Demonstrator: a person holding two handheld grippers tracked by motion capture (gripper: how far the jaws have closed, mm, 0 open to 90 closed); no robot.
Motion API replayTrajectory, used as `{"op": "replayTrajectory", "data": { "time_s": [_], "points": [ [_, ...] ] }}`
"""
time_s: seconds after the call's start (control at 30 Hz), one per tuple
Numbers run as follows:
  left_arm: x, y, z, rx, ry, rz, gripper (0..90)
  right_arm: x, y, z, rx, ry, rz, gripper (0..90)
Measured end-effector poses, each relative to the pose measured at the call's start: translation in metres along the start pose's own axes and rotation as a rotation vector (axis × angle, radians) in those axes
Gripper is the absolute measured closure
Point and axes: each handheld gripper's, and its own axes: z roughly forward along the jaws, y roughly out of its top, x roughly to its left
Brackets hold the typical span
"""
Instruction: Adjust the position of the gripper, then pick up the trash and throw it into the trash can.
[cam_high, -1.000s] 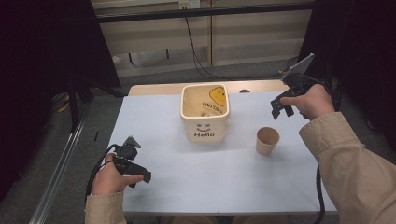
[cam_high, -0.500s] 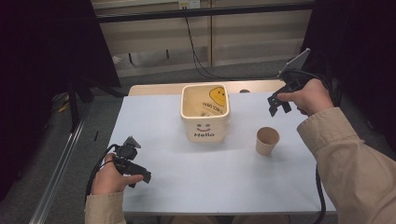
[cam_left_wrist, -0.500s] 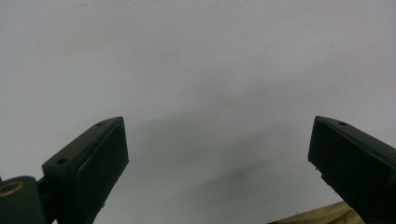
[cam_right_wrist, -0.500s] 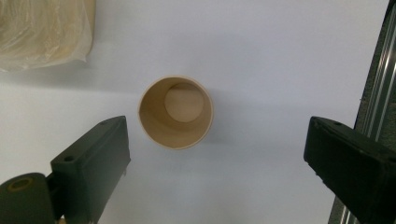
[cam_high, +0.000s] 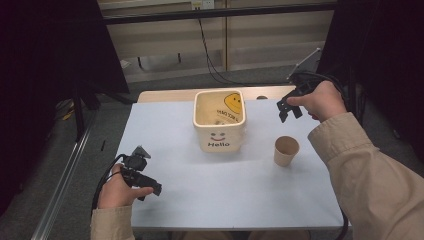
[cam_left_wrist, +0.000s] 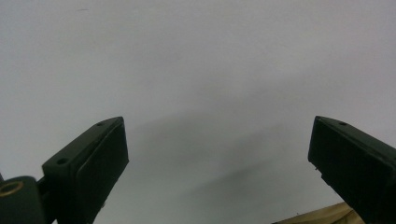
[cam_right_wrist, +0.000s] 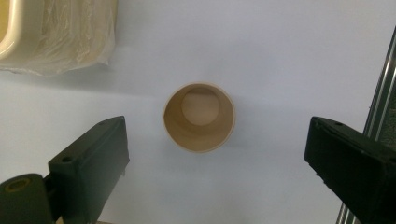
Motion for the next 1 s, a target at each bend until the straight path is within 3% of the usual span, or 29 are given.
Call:
{"op": "replayTrajectory", "data": {
  "time_s": [0.13,0.4,0.6,1.0],
  "points": [
    [0.000,0.000,-0.001,0.001,-0.010,-0.006,4.7,0.003,0.001,0.002,0.001,-0.008,-0.015,6.3],
    [0.000,0.000,-0.002,-0.002,-0.005,-0.002,4.8,0.001,0.002,0.006,-0.001,-0.030,0.017,6.0],
    [0.000,-0.001,-0.002,-0.011,-0.001,-0.008,4.8,0.000,0.002,0.008,-0.001,-0.033,0.004,5.8],
    [-0.002,0.001,-0.002,-0.004,0.004,0.010,4.9,-0.001,-0.002,0.031,0.005,-0.026,0.022,5.8]
  ]
}}
